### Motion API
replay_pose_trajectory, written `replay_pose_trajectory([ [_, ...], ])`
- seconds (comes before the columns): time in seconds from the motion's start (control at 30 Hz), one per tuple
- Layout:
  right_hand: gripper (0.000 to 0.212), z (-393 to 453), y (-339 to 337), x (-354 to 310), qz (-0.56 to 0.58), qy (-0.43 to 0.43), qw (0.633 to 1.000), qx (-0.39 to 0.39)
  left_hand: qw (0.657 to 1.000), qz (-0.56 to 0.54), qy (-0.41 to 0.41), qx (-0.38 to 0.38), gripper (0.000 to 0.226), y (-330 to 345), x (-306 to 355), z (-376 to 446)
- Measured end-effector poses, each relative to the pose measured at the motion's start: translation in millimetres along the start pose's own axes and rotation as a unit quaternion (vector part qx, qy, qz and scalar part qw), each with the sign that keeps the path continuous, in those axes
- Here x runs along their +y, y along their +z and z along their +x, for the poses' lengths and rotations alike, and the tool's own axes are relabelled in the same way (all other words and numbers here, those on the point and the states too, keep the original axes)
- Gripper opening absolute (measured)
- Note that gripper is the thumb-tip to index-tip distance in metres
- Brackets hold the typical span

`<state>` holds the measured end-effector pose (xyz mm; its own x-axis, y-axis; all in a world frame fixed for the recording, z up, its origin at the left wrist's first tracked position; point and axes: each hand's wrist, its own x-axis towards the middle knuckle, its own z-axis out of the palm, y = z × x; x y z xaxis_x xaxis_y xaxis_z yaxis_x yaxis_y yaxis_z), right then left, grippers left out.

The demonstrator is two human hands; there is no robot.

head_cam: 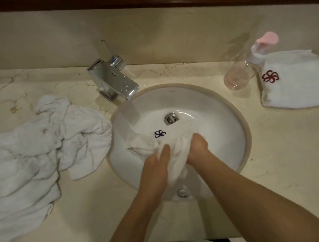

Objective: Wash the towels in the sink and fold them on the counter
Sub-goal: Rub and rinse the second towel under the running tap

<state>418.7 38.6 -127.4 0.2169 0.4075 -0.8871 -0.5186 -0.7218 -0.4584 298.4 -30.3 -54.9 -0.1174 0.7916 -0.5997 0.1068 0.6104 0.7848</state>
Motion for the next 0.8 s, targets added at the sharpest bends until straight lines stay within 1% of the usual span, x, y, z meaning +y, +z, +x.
replay_pose_trajectory([
  [0.03, 0.053, -5.8, -10.8, -3.9, 0.061, 0.024, 0.998, -0.023, 0.995, -0.099, -0.02, 0.012, 0.038, -4.4, 4.1, 3.6],
  [0.07, 0.064, -10.9, -21.2, -6.5, 0.135, 0.067, 0.986, -0.072, 0.982, -0.184, -0.043, 0.011, 0.033, -10.8, 9.9, 9.3],
  [0.1, 0.071, -17.3, -30.5, -7.6, 0.189, 0.094, 0.973, -0.096, 0.967, -0.247, -0.062, -0.005, 0.032, -20.2, 14.3, 16.3],
  [0.13, 0.069, -17.9, -40.4, -5.9, 0.229, 0.114, 0.961, -0.104, 0.953, -0.289, -0.078, -0.047, 0.035, -31.3, 21.3, 20.5],
  [0.17, 0.063, -17.0, -48.4, 1.3, 0.263, 0.132, 0.951, -0.091, 0.939, -0.318, -0.099, -0.084, 0.038, -40.5, 28.6, 21.0],
  [0.2, 0.058, -19.0, -53.1, 14.7, 0.251, 0.163, 0.952, -0.065, 0.925, -0.334, -0.12, -0.132, 0.041, -50.4, 33.2, 19.4],
  [0.23, 0.054, -19.5, -52.9, 30.1, 0.204, 0.192, 0.958, -0.061, 0.912, -0.344, -0.143, -0.174, 0.043, -59.8, 35.4, 17.8],
  [0.27, 0.049, -16.3, -55.4, 43.6, 0.167, 0.223, 0.957, -0.08, 0.9, -0.347, -0.159, -0.212, 0.045, -66.9, 37.4, 13.9],
  [0.3, 0.051, -17.1, -55.0, 52.2, 0.153, 0.238, 0.954, -0.102, 0.886, -0.355, -0.159, -0.255, 0.046, -73.0, 37.4, 8.6],
  [0.33, 0.059, -22.3, -50.8, 57.3, 0.16, 0.247, 0.947, -0.13, 0.875, -0.364, -0.142, -0.286, 0.048, -78.2, 32.2, 6.4],
  [0.37, 0.064, -25.9, -42.0, 58.7, 0.172, 0.238, 0.944, -0.151, 0.878, -0.372, -0.111, -0.281, 0.052, -81.4, 26.5, 5.2],
  [0.4, 0.062, -28.9, -33.4, 56.8, 0.179, 0.207, 0.945, -0.179, 0.873, -0.392, -0.085, -0.277, 0.055, -83.2, 26.1, 3.5],
  [0.43, 0.055, -30.4, -24.4, 52.5, 0.173, 0.176, 0.946, -0.212, 0.87, -0.402, -0.072, -0.276, 0.056, -83.5, 26.9, 5.5],
  [0.47, 0.048, -30.8, -17.8, 47.0, 0.165, 0.156, 0.949, -0.22, 0.868, -0.416, -0.081, -0.258, 0.056, -83.3, 24.7, 8.9],
  [0.5, 0.043, -31.9, -13.9, 41.6, 0.154, 0.137, 0.952, -0.227, 0.879, -0.423, -0.096, -0.198, 0.053, -82.1, 19.8, 14.7],
  [0.53, 0.042, -33.2, -13.3, 35.8, 0.153, 0.111, 0.953, -0.236, 0.885, -0.436, -0.094, -0.129, 0.05, -80.8, 15.4, 20.6],
  [0.57, 0.043, -34.0, -16.3, 31.4, 0.143, 0.081, 0.958, -0.234, 0.886, -0.447, -0.086, -0.085, 0.045, -78.0, 9.7, 25.9],
  [0.6, 0.045, -38.5, -19.0, 27.7, 0.12, 0.044, 0.966, -0.225, 0.888, -0.446, -0.087, -0.067, 0.041, -72.3, 2.7, 31.6],
  [0.7, 0.056, -71.5, -31.9, 15.4, 0.034, -0.062, 0.978, -0.199, 0.917, -0.37, -0.134, -0.065, 0.043, -44.6, -20.7, 42.5],
  [0.73, 0.062, -81.9, -36.3, 14.3, -0.01, -0.091, 0.976, -0.199, 0.925, -0.349, -0.144, -0.054, 0.053, -36.7, -28.8, 48.1],
  [0.77, 0.062, -89.4, -39.8, 15.5, -0.049, -0.119, 0.972, -0.195, 0.93, -0.331, -0.148, -0.054, 0.069, -30.3, -34.3, 53.6],
  [0.8, 0.053, -97.3, -40.7, 16.6, -0.101, -0.167, 0.961, -0.195, 0.929, -0.33, -0.156, -0.067, 0.077, -22.9, -33.9, 54.7],
])
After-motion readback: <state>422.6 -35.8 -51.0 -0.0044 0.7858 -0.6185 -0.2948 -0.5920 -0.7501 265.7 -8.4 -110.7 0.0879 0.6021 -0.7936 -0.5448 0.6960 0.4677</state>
